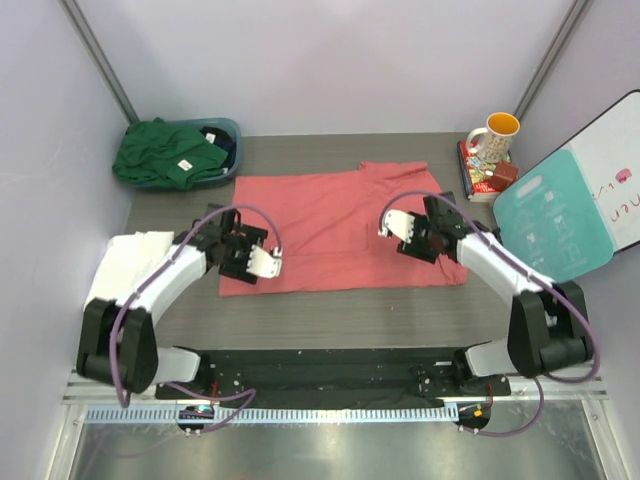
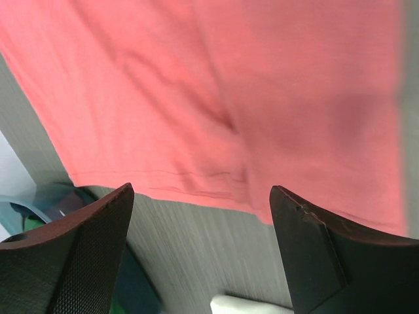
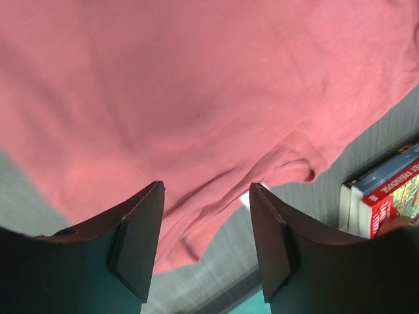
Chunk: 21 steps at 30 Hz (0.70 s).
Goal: Fold and stack the t-shirts
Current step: Fold the flattened tshirt in 1/3 of the way
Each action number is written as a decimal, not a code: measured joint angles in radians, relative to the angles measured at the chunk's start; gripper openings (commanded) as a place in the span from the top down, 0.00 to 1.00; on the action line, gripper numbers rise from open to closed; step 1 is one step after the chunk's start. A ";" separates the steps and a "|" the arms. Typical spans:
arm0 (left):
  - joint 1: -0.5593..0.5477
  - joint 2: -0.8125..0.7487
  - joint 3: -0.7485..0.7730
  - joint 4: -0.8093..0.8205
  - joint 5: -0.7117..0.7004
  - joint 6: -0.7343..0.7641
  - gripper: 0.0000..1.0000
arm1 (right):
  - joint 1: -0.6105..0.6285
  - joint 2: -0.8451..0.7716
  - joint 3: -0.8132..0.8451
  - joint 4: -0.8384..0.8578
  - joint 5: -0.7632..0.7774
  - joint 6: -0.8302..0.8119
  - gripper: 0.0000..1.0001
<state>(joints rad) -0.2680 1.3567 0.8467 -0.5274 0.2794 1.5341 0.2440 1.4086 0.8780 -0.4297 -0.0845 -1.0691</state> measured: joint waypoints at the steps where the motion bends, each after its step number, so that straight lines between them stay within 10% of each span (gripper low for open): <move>1: 0.000 -0.044 -0.031 -0.017 0.006 0.020 0.15 | 0.001 -0.035 -0.022 -0.017 -0.004 -0.012 0.39; 10: -0.001 -0.237 -0.197 -0.153 0.056 0.175 0.13 | 0.003 -0.307 -0.236 -0.153 -0.027 -0.128 0.37; 21: -0.001 -0.029 -0.166 -0.166 0.061 0.241 0.14 | 0.011 -0.161 -0.276 -0.082 -0.004 -0.118 0.36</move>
<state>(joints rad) -0.2687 1.3273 0.6807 -0.6930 0.3401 1.7752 0.2550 1.2476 0.6018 -0.5121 -0.0883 -1.1873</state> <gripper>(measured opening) 0.867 0.639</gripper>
